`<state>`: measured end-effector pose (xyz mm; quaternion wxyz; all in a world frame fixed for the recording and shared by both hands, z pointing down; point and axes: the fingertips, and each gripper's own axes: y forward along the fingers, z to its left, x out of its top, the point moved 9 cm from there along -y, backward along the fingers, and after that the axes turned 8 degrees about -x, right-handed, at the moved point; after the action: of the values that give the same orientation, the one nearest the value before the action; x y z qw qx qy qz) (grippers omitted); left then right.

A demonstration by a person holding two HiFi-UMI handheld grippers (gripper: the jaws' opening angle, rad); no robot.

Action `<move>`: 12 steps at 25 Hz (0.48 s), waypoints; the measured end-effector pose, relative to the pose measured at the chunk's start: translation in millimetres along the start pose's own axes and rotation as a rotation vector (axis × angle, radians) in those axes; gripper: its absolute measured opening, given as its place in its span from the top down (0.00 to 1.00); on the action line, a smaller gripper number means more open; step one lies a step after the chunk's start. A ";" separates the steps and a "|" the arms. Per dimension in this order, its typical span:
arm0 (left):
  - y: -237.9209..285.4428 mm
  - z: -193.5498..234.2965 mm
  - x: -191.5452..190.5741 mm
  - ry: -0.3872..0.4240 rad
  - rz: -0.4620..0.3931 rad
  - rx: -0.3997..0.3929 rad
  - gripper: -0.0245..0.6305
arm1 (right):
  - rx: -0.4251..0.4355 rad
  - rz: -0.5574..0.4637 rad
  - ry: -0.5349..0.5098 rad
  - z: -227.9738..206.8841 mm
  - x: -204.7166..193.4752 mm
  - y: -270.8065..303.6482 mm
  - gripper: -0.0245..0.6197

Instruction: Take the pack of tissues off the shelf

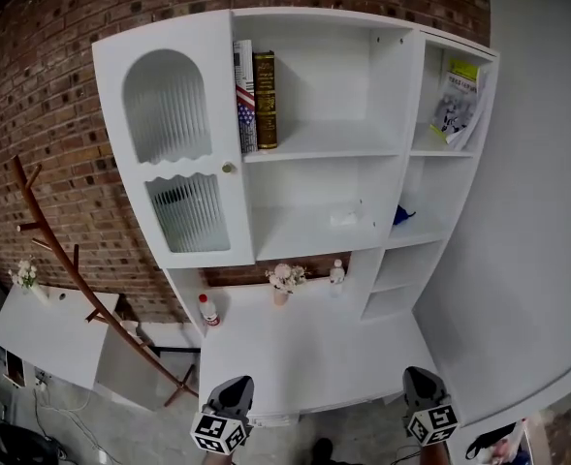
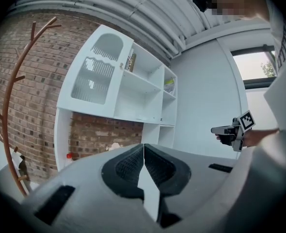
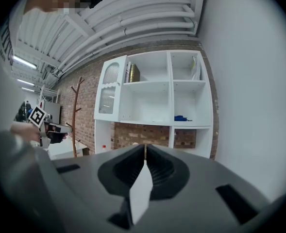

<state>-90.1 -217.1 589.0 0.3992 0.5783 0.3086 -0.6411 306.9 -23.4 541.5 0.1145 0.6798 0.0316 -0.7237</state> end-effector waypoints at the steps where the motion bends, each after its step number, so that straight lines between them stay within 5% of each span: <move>1: 4.8 -0.9 0.5 0.000 0.001 0.003 0.92 | 0.008 0.002 0.000 -2.9 0.4 5.9 0.91; 12: 54.4 -10.8 0.9 -0.011 0.019 0.049 0.92 | 0.107 0.024 -0.035 -42.0 3.0 64.7 0.91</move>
<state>-37.5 -234.8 590.2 0.3927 0.5873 0.2850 -0.6478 361.3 -78.2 542.6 0.0872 0.6727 -0.0173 -0.7346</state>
